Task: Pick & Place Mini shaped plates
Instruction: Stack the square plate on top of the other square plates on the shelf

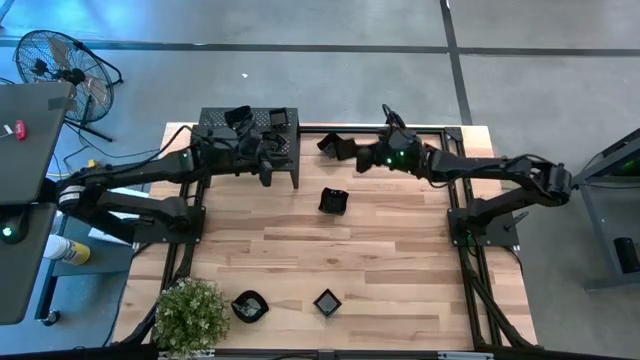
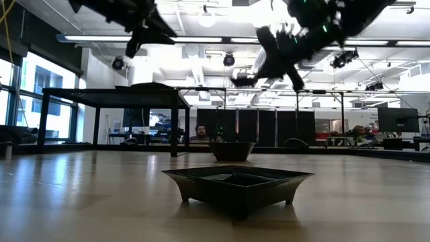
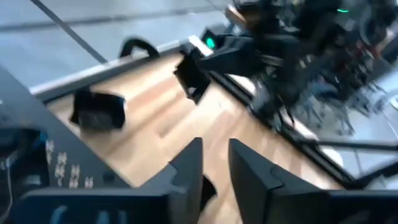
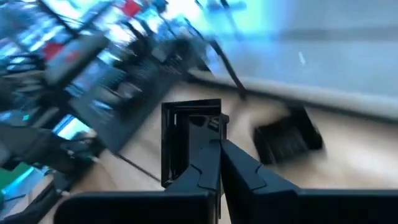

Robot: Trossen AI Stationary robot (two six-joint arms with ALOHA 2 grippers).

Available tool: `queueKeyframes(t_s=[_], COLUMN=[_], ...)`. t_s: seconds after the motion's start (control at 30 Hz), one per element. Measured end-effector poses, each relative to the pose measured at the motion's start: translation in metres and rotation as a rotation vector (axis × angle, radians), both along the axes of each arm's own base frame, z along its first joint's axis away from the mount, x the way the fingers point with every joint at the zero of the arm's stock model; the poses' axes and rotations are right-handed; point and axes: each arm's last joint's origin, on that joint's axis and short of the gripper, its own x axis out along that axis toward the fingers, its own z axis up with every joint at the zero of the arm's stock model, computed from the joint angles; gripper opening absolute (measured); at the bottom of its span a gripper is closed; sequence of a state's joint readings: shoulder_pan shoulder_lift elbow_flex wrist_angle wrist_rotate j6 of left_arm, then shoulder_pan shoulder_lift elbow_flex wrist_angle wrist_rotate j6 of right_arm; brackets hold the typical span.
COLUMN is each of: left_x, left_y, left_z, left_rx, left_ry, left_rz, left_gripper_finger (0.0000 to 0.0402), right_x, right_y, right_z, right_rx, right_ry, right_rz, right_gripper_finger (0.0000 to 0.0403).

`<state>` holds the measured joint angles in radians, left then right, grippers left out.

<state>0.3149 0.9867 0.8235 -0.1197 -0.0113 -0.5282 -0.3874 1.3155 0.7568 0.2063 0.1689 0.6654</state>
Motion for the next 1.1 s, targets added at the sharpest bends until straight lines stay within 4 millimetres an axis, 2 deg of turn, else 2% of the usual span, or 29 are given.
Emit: queueKeyframes(t_s=[0.2, 0.4, 0.63, 0.83, 0.97, 1.1], left_x=[0.025, 0.047, 0.069, 0.080, 0.082, 0.082], left_y=[0.004, 0.012, 0.019, 0.022, 0.023, 0.023], left_z=[0.016, 0.030, 0.041, 0.046, 0.047, 0.047], left_rx=[0.036, 0.045, 0.067, 0.070, 0.071, 0.072], left_ry=[-0.058, -0.156, -0.229, -0.233, -0.234, -0.236], left_rz=[0.071, 0.130, 0.140, 0.143, 0.150, 0.154], left_gripper_finger=[0.0125, 0.0129, 0.0129, 0.0124, 0.0095, 0.0041], right_x=[0.019, 0.025, 0.028, 0.029, 0.029, 0.029], right_y=[0.008, 0.016, 0.026, 0.028, 0.029, 0.029], right_z=[0.065, 0.101, 0.112, 0.113, 0.113, 0.114], right_rx=[-0.310, -0.509, -0.642, -0.642, -0.645, -0.650], right_ry=[-0.020, 0.007, 0.043, 0.032, 0.026, 0.015], right_rz=[0.059, 0.079, 0.107, 0.110, 0.114, 0.119], right_gripper_finger=[0.0003, 0.0002, 0.0001, 0.0002, 0.0002, 0.0002])
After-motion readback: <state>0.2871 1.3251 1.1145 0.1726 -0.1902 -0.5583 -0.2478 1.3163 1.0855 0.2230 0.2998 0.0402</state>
